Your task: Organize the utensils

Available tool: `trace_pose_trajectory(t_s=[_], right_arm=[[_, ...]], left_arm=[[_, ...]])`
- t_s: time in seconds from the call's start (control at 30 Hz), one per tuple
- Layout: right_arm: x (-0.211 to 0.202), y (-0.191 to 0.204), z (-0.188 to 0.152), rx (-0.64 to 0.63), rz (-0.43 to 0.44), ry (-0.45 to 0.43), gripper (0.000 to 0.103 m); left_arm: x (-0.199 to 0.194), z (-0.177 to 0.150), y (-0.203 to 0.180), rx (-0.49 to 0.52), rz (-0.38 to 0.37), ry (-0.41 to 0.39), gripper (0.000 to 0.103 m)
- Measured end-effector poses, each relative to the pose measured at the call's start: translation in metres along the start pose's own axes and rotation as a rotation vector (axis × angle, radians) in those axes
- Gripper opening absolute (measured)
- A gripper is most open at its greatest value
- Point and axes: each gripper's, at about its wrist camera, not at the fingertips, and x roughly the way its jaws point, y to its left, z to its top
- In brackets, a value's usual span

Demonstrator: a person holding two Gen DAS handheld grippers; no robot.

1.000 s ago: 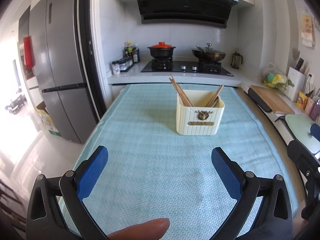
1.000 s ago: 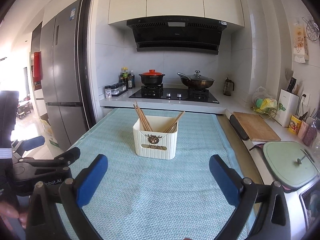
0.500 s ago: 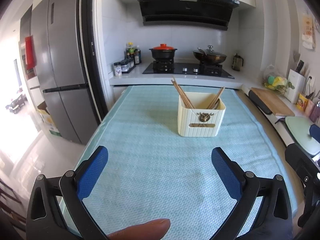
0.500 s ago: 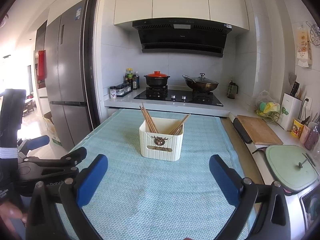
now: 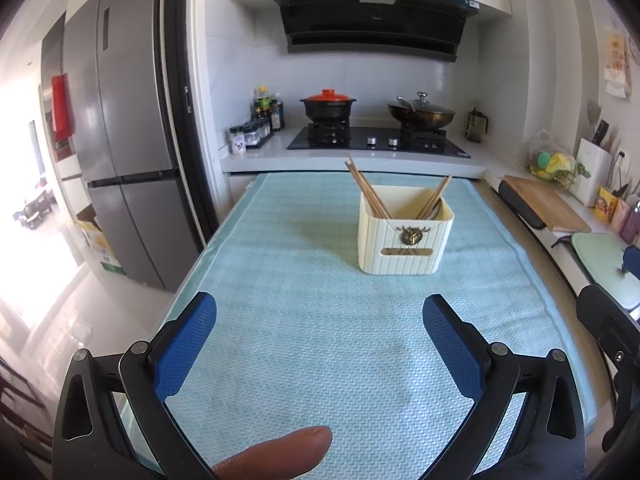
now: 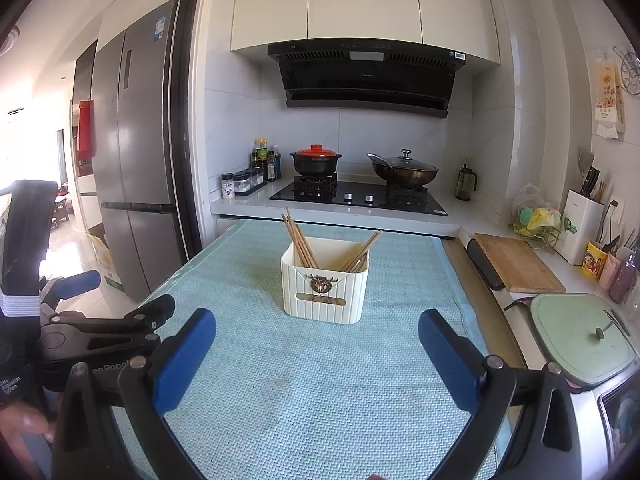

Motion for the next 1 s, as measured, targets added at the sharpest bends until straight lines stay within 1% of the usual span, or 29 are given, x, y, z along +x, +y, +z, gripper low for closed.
trace_pose_trajectory(t_s=[1.0], right_arm=[[-0.0032,0.0053,0.0017,-0.014,0.012,-0.007,0.103]], left_arm=[[0.0001,0.0001,-0.0002,0.0,-0.009,0.014,0.103]])
